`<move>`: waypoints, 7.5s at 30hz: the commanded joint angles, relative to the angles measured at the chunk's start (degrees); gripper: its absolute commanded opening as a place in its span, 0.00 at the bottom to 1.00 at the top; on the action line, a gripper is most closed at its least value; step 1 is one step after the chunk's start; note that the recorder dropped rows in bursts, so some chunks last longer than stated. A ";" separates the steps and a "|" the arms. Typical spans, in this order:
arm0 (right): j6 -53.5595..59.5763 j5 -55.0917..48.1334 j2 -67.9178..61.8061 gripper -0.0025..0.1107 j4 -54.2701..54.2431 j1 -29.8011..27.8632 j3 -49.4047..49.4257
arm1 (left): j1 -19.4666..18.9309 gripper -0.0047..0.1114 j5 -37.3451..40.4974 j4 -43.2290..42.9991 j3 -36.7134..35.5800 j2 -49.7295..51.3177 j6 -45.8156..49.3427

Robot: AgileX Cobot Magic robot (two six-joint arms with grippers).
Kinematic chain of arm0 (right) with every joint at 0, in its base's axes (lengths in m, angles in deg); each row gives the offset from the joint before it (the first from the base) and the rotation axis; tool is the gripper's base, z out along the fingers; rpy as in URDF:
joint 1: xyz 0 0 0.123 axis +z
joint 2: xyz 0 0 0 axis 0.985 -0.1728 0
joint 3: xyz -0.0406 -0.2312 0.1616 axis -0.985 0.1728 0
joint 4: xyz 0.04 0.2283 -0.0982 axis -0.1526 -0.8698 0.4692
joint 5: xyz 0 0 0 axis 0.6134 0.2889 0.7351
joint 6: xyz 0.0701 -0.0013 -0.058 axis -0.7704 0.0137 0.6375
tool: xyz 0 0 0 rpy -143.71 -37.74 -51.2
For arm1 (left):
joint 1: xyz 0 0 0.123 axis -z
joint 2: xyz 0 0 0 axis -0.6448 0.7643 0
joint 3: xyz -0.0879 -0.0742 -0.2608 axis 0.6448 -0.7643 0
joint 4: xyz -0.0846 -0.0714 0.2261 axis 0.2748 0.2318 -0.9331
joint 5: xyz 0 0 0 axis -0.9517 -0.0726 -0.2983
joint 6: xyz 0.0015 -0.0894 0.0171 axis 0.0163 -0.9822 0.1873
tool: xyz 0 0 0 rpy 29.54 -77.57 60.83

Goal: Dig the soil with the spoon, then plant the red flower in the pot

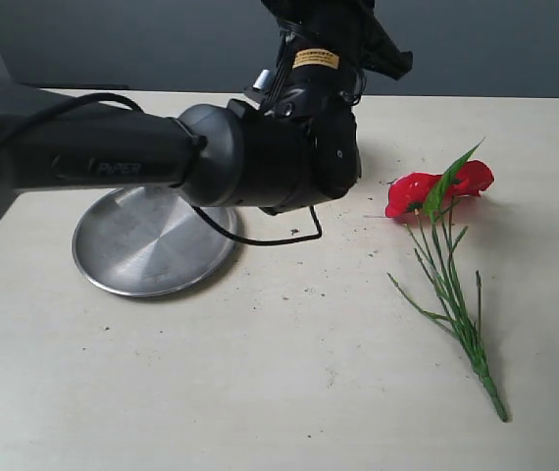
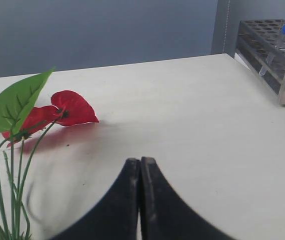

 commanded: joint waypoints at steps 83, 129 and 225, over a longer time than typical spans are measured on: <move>0.03 0.28 0.21 0.02 -0.04 -0.24 0.13 | -6.21 0.04 18.34 16.52 6.26 3.78 -9.00; 0.03 0.28 0.21 0.02 -0.04 -0.24 0.13 | -6.75 0.04 16.44 28.51 23.16 16.09 -9.00; 0.03 0.28 0.21 0.02 -0.04 -0.24 0.13 | -7.25 0.04 19.42 37.01 26.64 21.65 -9.00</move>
